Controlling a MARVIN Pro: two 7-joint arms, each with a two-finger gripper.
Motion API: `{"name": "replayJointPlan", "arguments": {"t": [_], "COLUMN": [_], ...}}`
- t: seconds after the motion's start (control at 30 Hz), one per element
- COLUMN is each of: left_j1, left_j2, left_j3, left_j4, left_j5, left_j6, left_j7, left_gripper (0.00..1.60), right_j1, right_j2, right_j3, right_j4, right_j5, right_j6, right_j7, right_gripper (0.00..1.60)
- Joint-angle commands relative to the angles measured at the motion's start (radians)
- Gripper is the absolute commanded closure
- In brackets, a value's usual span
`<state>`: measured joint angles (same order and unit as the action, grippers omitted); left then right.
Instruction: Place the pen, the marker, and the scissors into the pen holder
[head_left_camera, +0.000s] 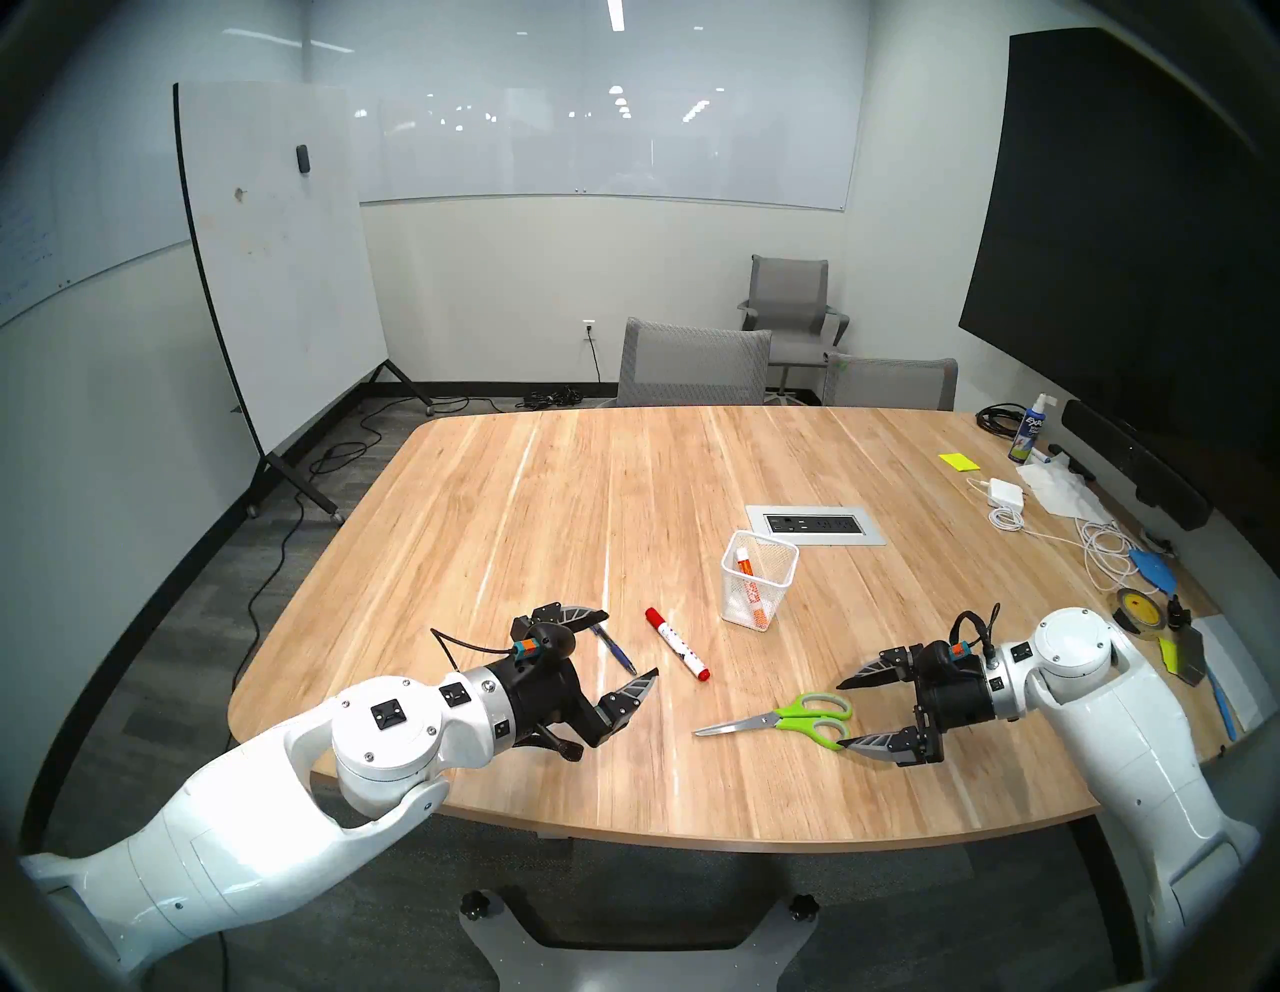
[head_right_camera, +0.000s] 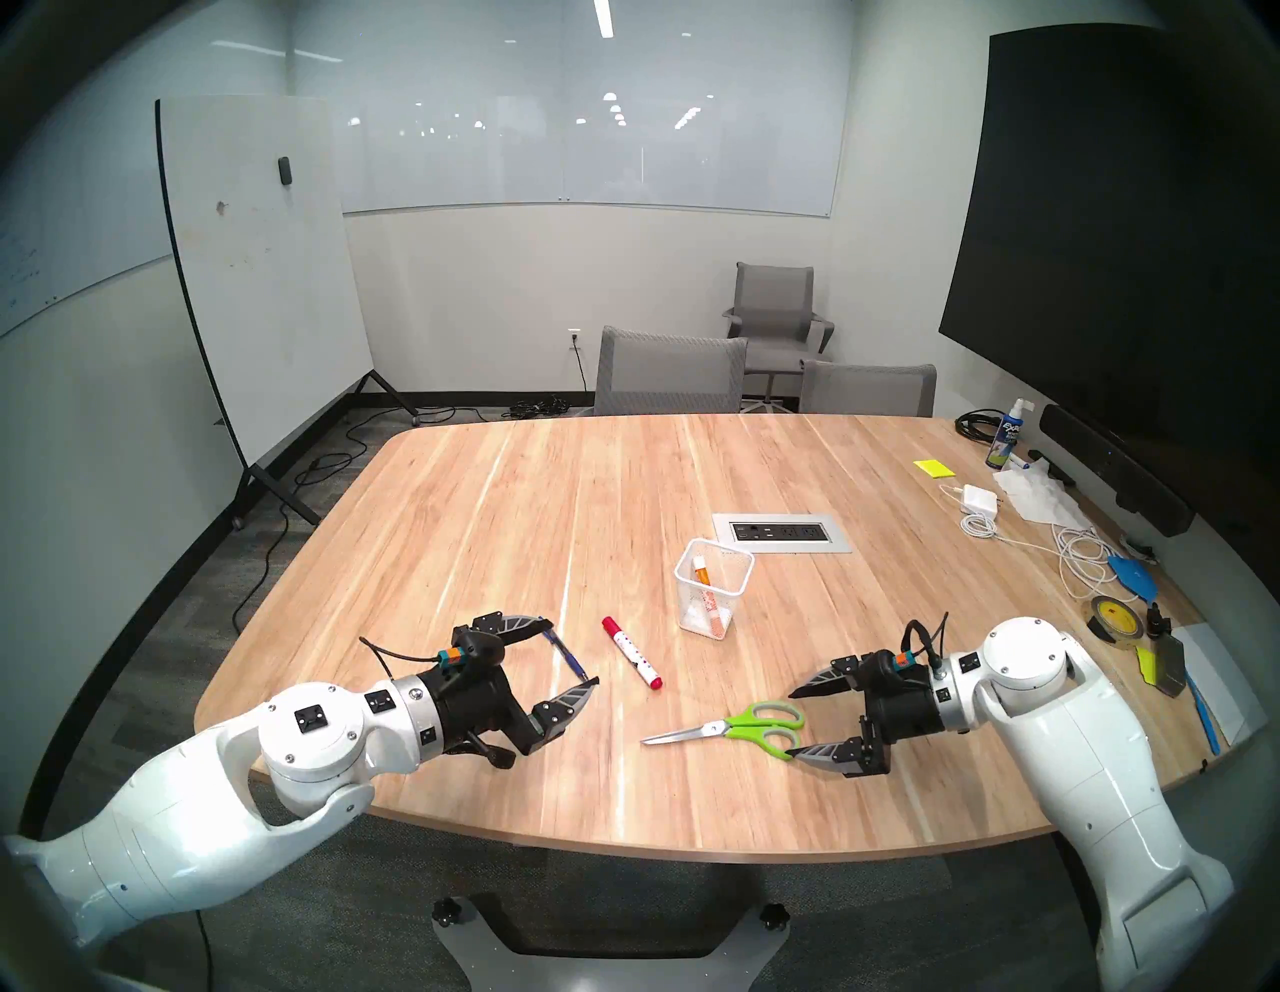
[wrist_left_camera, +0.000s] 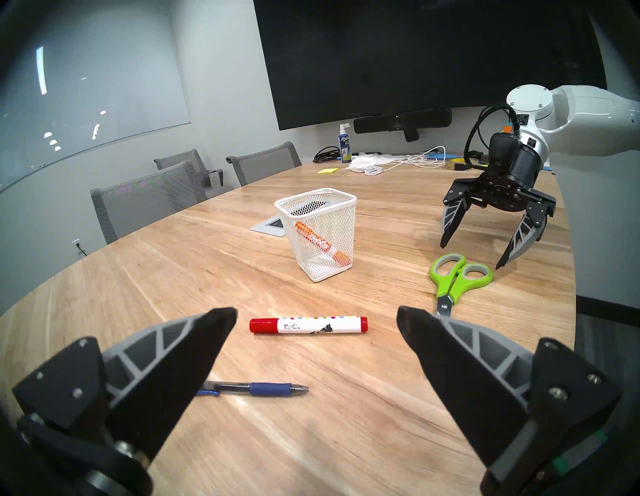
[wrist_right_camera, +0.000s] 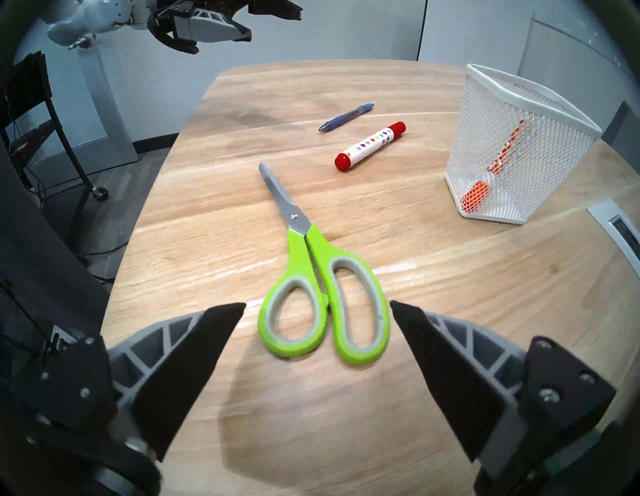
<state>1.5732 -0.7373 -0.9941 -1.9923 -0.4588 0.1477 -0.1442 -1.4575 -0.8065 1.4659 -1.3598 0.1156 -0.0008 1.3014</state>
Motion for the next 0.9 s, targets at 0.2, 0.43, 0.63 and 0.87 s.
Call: {"name": "replayJointPlan", "arguments": {"t": [0.2,0.43,0.63,0.87], "left_j1": [-0.006,-0.006,-0.006,-0.006], "left_j2": [-0.001,-0.001,-0.001,-0.001], "left_j3": [-0.006,-0.006,-0.006,-0.006], "left_j4": [-0.021,-0.021,-0.021,-0.021], "left_j5": [0.003,0.003,0.003,0.003], "left_j6": [-0.008,-0.008,-0.008,-0.008], "left_j7": [0.003,0.004,0.004,0.004], "left_gripper": [0.00,0.00,0.00,0.00], "right_j1": [-0.002,-0.003,0.002,0.006], "right_j2": [-0.009,-0.014,-0.020,-0.016], "right_j3": [0.005,0.006,0.004,0.005], "right_j4": [-0.037,-0.031,-0.018,-0.011], "right_j5": [-0.056,-0.071,-0.086,-0.091], "right_j6": [0.033,0.031,0.027,0.018], "right_j7": [-0.070,-0.076,-0.077,-0.063], "right_gripper": [0.09,0.47,0.82,0.80]}}
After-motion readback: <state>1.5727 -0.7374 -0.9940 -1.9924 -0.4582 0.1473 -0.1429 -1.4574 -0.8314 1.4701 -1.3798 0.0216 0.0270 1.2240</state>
